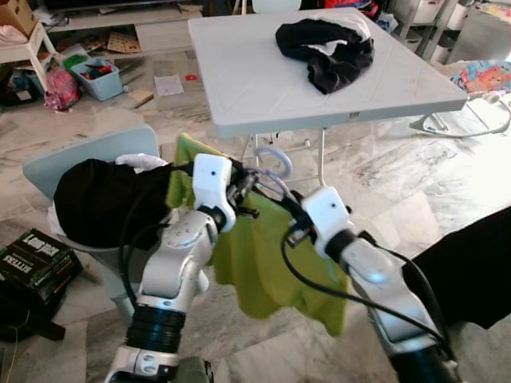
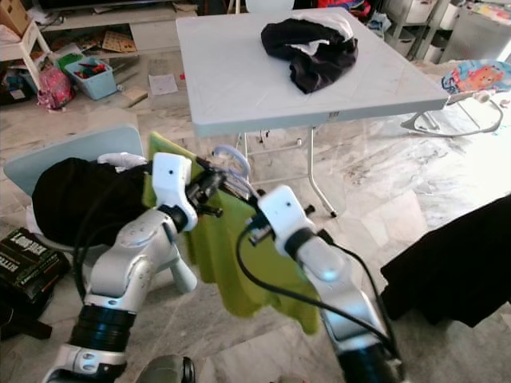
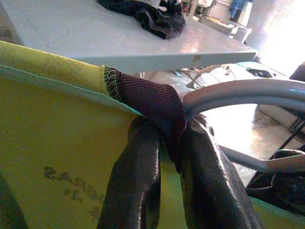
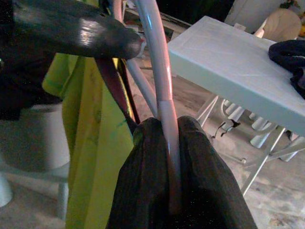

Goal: Hang hanger

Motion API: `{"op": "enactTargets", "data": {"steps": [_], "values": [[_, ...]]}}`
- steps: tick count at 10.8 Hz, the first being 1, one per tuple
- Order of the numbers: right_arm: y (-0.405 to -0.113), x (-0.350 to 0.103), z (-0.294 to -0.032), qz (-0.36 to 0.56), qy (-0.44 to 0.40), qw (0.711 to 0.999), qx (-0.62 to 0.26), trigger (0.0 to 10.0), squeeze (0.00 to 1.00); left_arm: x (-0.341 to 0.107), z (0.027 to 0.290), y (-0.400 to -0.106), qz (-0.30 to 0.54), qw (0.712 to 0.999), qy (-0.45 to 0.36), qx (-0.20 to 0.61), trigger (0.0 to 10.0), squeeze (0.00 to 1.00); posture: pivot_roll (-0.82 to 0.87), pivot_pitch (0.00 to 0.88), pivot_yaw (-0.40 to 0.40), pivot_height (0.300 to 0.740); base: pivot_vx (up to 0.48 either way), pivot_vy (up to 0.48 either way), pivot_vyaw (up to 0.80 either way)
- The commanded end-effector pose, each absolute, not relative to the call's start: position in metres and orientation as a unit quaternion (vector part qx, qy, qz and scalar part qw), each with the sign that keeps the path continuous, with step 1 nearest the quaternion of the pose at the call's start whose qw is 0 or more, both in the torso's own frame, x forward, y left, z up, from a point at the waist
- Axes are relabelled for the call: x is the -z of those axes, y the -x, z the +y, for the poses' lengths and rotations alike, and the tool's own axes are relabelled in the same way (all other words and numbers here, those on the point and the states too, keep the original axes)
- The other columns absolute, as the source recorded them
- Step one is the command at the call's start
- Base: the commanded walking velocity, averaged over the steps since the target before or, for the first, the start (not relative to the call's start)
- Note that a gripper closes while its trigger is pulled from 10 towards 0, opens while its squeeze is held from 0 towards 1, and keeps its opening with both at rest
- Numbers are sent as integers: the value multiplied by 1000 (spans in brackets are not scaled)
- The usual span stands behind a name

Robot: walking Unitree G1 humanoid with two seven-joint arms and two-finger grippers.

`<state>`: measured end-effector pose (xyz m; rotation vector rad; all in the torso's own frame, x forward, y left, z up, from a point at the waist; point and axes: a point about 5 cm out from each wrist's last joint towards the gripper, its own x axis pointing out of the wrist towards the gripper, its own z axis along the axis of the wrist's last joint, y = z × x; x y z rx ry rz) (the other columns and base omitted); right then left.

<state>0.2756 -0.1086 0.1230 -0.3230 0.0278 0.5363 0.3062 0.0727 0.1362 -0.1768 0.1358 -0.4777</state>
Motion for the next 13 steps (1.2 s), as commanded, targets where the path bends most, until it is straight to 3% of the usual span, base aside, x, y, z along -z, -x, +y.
{"op": "enactTargets", "data": {"steps": [1, 3, 4, 5, 6, 8, 11, 12, 13], "values": [[-292, -143, -132, -17, 149, 976, -159, 10000, 0, -127, 68, -300, 87, 960, 83, 251, 0, 0, -90, 0, -27, 740, 0, 0, 0], [-284, -148, -113, -34, 101, 970, -219, 10000, 0, -126, 72, -301, 89, 962, 78, 246, 0, 0, -86, 0, -28, 740, 0, 0, 0], [-279, -150, -106, -38, 88, 966, -242, 10000, 0, -125, 73, -302, 88, 963, 76, 244, 1608, 0, -86, 0, -28, 740, 0, 0, 0], [-277, -154, -102, -41, 72, 964, -255, 10000, 0, -125, 73, -303, 87, 963, 71, 245, 4667, 0, -85, 0, -30, 740, 0, 0, 0], [-274, -161, -94, -49, 59, 957, -279, 10000, 0, -124, 74, -304, 87, 963, 62, 248, 10000, 0, -86, 0, -29, 740, 0, 0, 0], [-269, -169, -84, -58, 50, 947, -313, 10000, 0, -125, 72, -307, 84, 959, 61, 263, 10000, 1000, -90, 0, -29, 740, 0, 0, 0], [-268, -168, -85, -51, 52, 946, -316, 10000, 0, -126, 75, -312, 80, 962, 50, 255, 10000, 1000, -89, 0, -31, 740, 0, 0, 0], [-266, -166, -87, -48, 56, 946, -315, 10000, 0, -123, 80, -313, 81, 966, 43, 243, 0, 0, -89, 0, -31, 740, 0, 0, 0], [-266, -164, -89, -45, 58, 947, -314, 10000, 0, -122, 83, -314, 82, 967, 44, 238, 0, 0, -89, 0, -31, 740, 0, 0, 0]]}}
